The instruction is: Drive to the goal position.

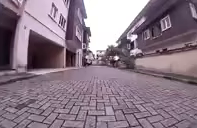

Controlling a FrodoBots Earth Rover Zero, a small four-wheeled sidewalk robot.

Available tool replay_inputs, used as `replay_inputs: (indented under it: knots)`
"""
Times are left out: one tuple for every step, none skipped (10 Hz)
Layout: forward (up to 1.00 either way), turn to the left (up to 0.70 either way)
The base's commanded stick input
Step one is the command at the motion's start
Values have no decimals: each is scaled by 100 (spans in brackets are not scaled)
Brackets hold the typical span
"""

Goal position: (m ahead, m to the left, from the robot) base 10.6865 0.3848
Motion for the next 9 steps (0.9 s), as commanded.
replay_inputs:
  knots:
    - [70,0]
    - [70,0]
    - [70,0]
    - [70,0]
    - [70,0]
    - [70,0]
    - [70,0]
    - [70,0]
    - [70,0]
